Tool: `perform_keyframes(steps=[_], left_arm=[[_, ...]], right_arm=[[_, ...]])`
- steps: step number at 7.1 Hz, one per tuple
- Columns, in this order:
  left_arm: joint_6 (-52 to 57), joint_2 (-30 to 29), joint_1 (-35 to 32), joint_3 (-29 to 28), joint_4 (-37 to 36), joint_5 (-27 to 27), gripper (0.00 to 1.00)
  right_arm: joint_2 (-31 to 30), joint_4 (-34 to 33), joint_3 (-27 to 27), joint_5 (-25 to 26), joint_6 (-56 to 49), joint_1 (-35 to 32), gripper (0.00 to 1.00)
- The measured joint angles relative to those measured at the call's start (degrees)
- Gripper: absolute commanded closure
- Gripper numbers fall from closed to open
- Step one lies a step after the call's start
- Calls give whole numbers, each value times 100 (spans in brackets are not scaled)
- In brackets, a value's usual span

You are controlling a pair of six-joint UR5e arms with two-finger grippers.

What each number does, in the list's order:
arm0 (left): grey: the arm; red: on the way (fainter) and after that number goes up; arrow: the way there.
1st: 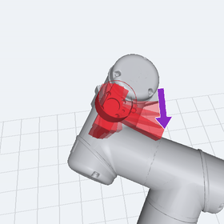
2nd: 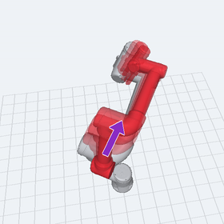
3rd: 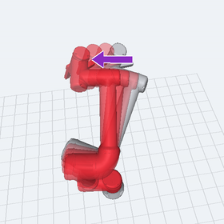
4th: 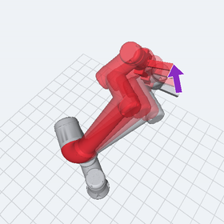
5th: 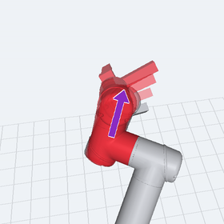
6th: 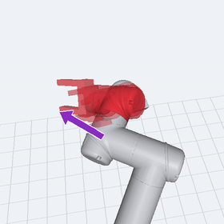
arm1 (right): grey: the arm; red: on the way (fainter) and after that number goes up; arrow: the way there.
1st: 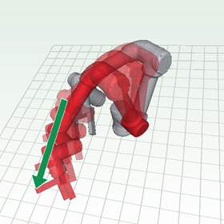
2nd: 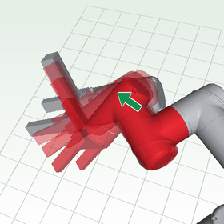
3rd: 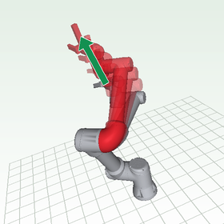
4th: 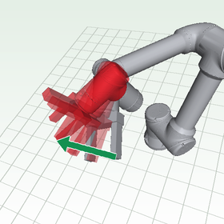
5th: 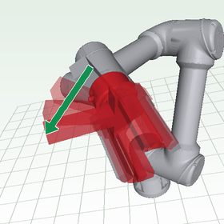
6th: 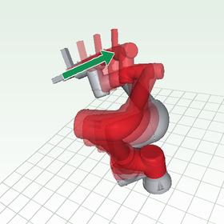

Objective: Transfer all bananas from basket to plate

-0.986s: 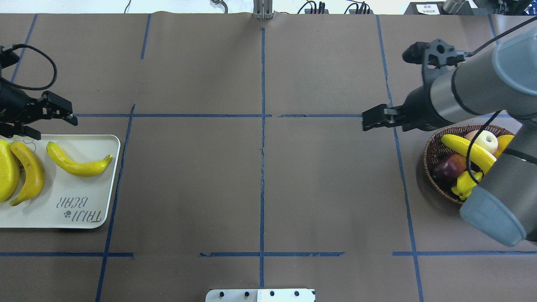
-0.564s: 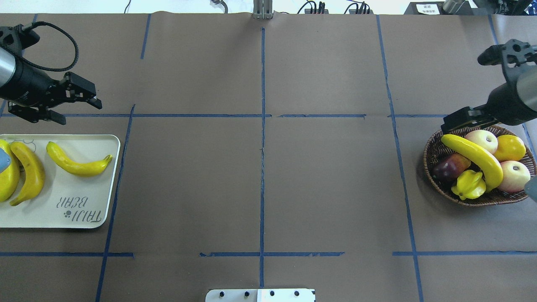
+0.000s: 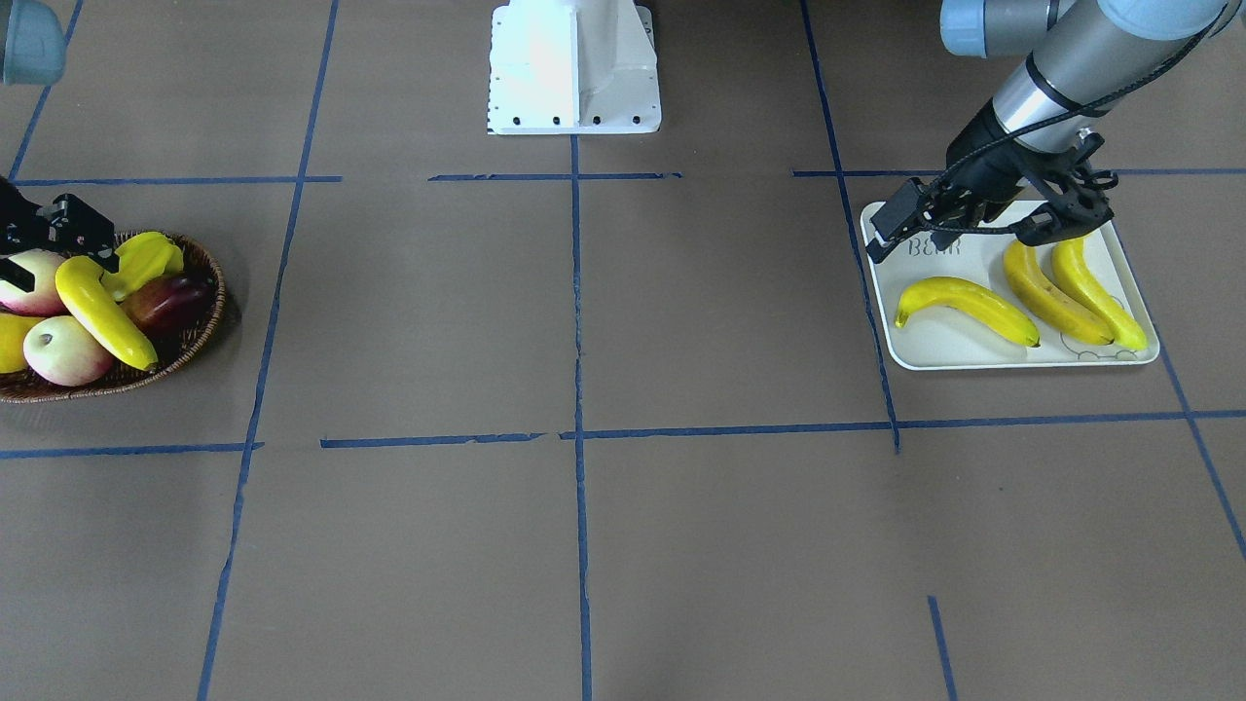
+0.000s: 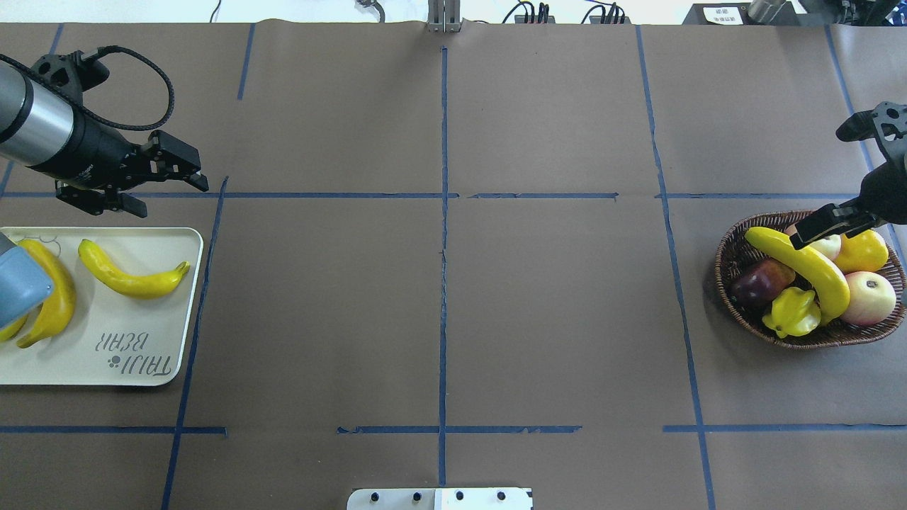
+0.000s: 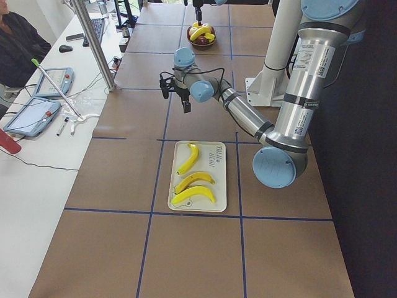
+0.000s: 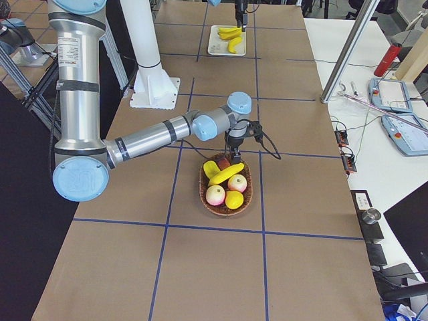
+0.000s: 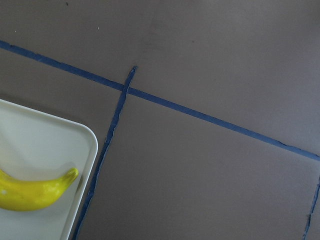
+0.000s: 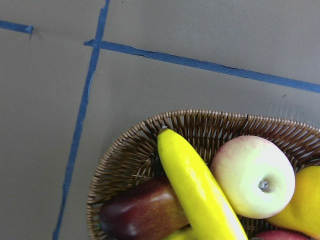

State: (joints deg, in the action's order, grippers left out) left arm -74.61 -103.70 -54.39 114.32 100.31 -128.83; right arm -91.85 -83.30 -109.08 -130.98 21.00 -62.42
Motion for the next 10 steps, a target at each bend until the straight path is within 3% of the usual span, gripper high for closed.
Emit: perform_keyframes(steps=[4, 10], left_arm=[[-350, -157, 85, 71, -2, 33, 0], [-362, -195, 95, 82, -3, 33, 0]], right_arm=[[-159, 214, 548, -182, -1006, -1, 23], [-110, 235, 820, -513, -1437, 33, 23]])
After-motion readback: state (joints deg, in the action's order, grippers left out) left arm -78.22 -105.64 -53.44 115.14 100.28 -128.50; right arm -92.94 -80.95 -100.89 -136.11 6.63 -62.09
